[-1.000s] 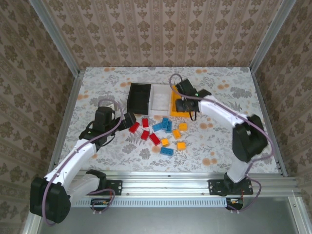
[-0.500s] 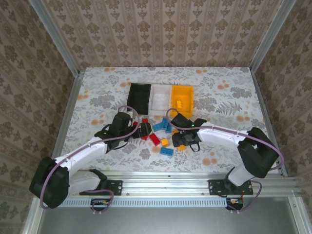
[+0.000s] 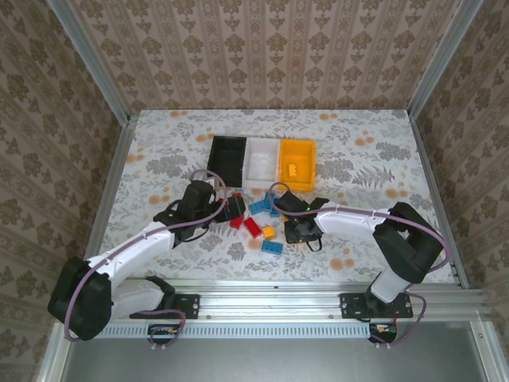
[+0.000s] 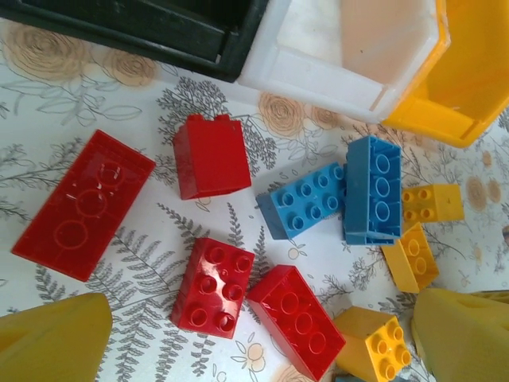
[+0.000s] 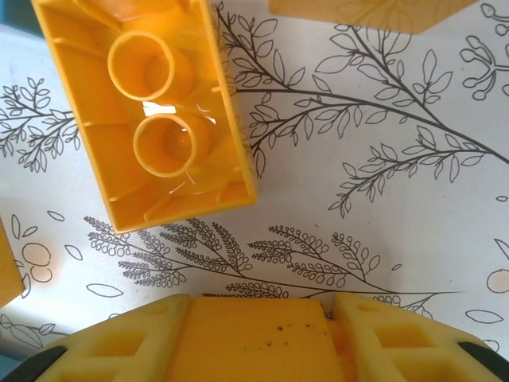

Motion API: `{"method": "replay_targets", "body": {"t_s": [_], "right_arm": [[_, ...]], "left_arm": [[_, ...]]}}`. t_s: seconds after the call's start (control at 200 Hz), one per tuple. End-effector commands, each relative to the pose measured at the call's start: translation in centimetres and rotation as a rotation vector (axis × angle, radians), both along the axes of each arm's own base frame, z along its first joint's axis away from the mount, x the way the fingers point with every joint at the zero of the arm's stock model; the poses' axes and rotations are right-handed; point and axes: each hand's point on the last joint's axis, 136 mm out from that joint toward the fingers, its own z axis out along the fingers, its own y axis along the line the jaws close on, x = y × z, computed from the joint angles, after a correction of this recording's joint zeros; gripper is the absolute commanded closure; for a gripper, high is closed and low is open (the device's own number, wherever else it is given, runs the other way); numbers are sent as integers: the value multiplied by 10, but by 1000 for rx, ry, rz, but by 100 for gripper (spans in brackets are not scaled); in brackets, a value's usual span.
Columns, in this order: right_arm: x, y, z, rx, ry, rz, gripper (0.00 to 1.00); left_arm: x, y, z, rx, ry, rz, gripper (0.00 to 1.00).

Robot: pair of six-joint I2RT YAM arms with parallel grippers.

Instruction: Sort the legos into containers by color

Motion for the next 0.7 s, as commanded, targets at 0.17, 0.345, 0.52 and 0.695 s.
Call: {"method": "replay_targets", "body": {"t_s": [0.17,0.345,0.52,0.695], "right_arm": [[34,-11,59,-16,-193,2,68],[106,-22,103,14,-306,-38,68],[183,-16,106,-27,-309,-20,67],[232,-14,83,-63,-273,-30,64]], "left_arm": [[7,20,11,83,-35,45,0],[12,39,7,160,-27,81,2],[20,52,2,189,17,100,6],[18,58,-7,200,53,106,7]]}}
